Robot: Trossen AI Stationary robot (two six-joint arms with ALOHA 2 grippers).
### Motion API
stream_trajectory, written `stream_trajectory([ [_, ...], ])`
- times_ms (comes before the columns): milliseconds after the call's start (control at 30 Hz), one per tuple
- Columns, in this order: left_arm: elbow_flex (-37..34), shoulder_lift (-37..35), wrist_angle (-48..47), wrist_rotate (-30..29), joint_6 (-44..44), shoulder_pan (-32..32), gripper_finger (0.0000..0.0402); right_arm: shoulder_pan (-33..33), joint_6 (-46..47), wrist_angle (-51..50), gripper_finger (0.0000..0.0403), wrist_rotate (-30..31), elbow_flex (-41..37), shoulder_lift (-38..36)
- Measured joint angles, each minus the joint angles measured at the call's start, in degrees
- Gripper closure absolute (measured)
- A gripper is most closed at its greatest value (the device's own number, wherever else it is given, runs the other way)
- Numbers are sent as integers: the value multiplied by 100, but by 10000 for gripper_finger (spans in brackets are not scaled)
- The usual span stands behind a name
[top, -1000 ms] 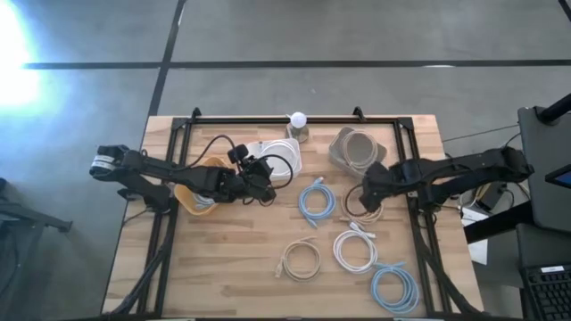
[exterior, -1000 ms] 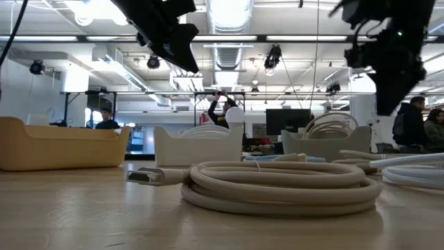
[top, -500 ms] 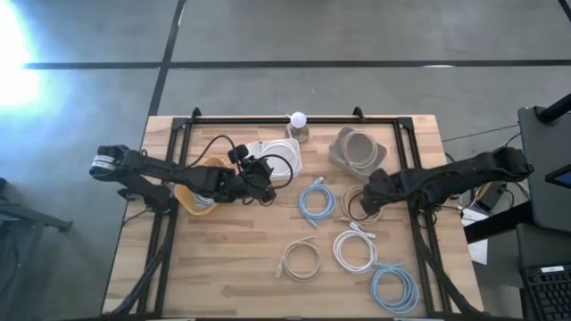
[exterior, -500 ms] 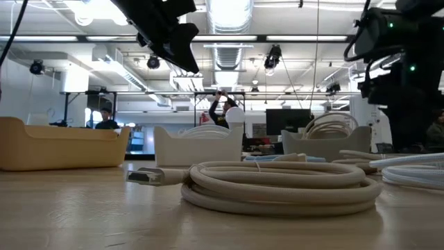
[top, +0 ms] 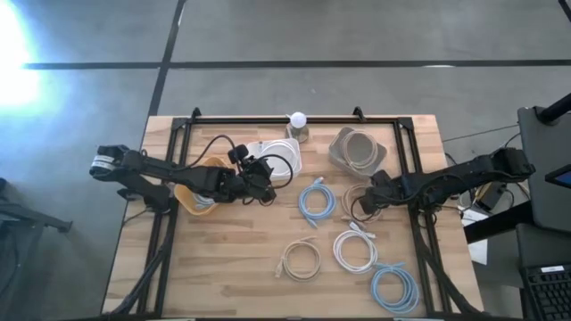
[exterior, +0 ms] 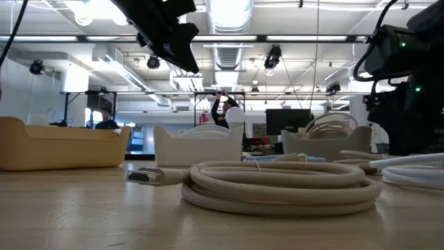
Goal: Sort HDMI cables
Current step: Put the top right brown hdmi cable into the gray bin
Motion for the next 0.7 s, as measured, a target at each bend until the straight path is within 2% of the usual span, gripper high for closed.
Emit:
stream_trajectory([
  [333,0,-2,0,0,3,0,239,47,-32,284,378,-173,-4,4],
  [467,0,-2,-2,0,4,0,239,159,-307,317,384,-417,294,15],
  [700,0,-2,-2,0,6,0,239,345,-786,324,384,-350,976,15],
])
